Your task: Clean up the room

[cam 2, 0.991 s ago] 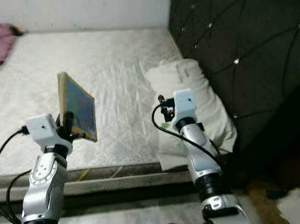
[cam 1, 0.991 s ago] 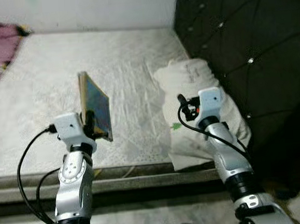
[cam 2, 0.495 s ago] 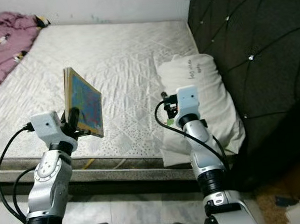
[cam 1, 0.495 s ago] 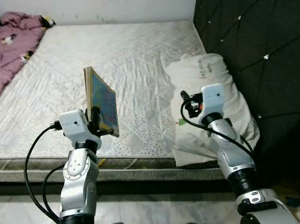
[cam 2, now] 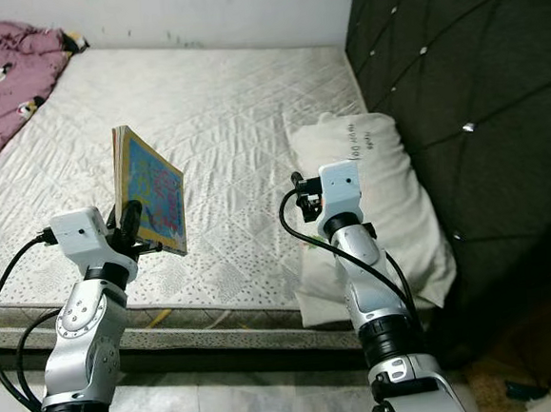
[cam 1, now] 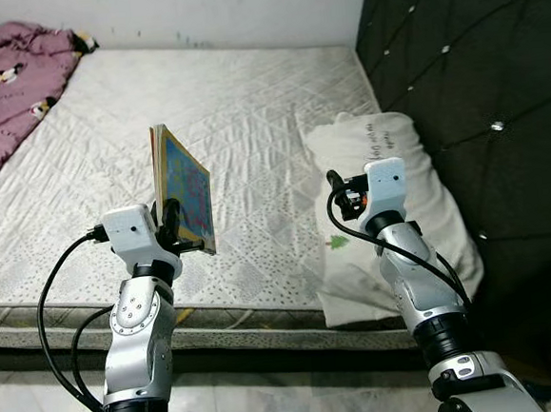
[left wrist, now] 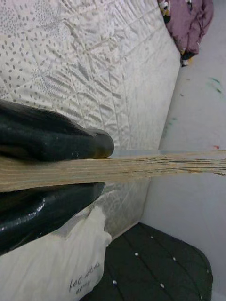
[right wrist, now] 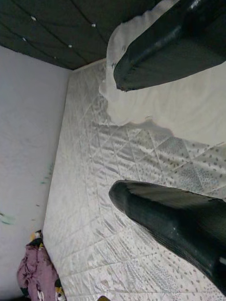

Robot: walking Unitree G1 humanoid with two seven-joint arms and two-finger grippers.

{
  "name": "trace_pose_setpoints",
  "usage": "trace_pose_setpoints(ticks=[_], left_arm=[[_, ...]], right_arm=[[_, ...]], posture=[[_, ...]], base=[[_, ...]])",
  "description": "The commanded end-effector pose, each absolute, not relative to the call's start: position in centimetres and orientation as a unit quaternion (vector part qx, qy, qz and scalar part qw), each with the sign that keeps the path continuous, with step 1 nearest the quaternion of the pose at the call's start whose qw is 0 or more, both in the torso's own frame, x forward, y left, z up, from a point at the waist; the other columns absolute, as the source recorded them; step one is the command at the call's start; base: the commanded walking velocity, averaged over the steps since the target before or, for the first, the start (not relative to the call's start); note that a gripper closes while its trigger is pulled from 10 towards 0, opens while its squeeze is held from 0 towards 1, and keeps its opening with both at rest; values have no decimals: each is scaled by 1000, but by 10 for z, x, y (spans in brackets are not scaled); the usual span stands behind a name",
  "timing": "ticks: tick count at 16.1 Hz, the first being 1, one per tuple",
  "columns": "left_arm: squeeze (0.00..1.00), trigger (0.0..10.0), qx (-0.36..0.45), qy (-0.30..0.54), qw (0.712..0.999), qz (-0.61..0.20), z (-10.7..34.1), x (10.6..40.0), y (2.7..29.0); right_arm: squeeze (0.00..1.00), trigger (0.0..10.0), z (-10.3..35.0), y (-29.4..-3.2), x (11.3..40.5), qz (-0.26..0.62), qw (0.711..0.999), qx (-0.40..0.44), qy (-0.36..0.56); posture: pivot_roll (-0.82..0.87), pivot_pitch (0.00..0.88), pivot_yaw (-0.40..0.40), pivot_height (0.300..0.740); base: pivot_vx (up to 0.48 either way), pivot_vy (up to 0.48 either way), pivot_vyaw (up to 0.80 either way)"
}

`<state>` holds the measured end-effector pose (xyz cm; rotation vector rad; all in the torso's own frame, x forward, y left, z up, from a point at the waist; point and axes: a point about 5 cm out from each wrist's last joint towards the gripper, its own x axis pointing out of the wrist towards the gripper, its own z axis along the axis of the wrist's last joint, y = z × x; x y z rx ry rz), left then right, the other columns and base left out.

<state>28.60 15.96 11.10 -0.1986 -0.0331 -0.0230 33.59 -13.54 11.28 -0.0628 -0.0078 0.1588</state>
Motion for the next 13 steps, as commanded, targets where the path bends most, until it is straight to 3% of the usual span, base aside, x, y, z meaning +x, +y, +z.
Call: trace_pose_setpoints(ticks=[1,9,13], left_arm=[[0,10000,-96,-46,994,-19,124,289,159],[0,10000,-96,-43,994,-19,123,290,159],[0,10000,-92,-34,995,15,121,292,164]], right_arm=[[0,10000,115,-134,338,84,996,-34,-3],[0,10000,115,-134,340,80,996,-32,-3],[0,10000,115,-134,340,79,996,-32,-3]], posture=[[14,0,-14,740],[15,0,-14,740],[15,0,-13,740]], base=[[311,0,0],[282,0,0],[0,0,0]])
